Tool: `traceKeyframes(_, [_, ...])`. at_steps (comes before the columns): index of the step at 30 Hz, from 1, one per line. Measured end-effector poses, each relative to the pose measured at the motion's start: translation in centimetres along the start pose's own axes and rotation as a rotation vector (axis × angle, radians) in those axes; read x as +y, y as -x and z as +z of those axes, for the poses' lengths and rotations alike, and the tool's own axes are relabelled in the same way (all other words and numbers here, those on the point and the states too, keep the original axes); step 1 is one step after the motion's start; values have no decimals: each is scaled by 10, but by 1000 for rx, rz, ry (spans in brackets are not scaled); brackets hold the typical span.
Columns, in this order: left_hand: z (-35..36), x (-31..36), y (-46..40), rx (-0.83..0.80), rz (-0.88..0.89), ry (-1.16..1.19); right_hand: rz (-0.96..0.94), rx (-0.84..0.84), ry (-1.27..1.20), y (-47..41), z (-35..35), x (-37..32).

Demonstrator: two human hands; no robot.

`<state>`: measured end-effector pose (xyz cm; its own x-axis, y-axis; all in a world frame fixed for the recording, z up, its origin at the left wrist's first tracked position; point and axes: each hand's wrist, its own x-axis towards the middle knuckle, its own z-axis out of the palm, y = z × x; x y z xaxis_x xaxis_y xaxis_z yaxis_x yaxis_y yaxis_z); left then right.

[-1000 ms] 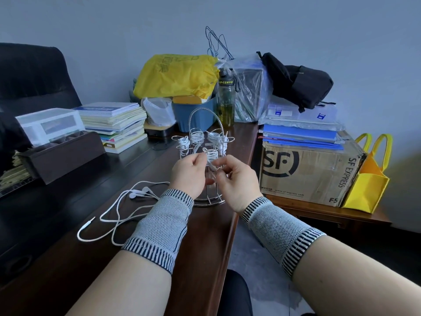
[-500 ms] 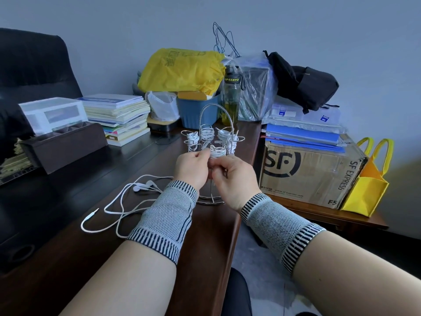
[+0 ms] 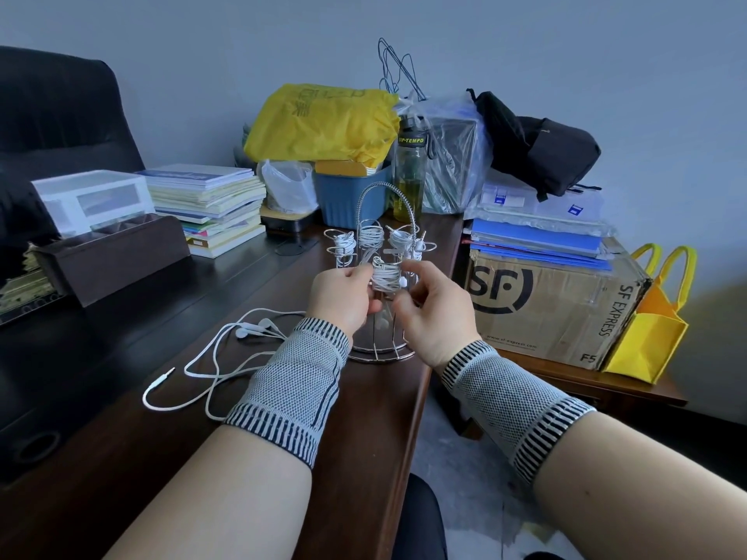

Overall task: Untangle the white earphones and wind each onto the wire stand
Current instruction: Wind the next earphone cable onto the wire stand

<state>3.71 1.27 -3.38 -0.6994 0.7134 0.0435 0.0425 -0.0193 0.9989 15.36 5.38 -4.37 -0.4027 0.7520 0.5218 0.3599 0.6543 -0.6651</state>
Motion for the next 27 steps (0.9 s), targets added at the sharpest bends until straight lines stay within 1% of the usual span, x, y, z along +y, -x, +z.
traceKeyframes(4, [-1,-5,0,-26,84,-78,29,2,-7,-4,-2,0])
traceKeyframes(8, [-2,-13,2,-70,217,-112,48,10,-16,-5,-3,4])
traceKeyframes(14, [-8,-15,6,-132,258,-117,13,39,-26,-5,-10,7])
traceKeyframes(17, [-7,-14,7,-124,266,-122,-6,69,-16,-4,-15,14])
traceKeyframes(20, [-5,-13,8,-120,271,-136,-7,52,9,-1,-20,21])
traceKeyframes(23, [-6,-13,9,-127,262,-141,41,17,37,-1,-29,29])
traceKeyframes(27, [-3,-15,9,-111,252,-113,208,39,55,-12,-45,43])
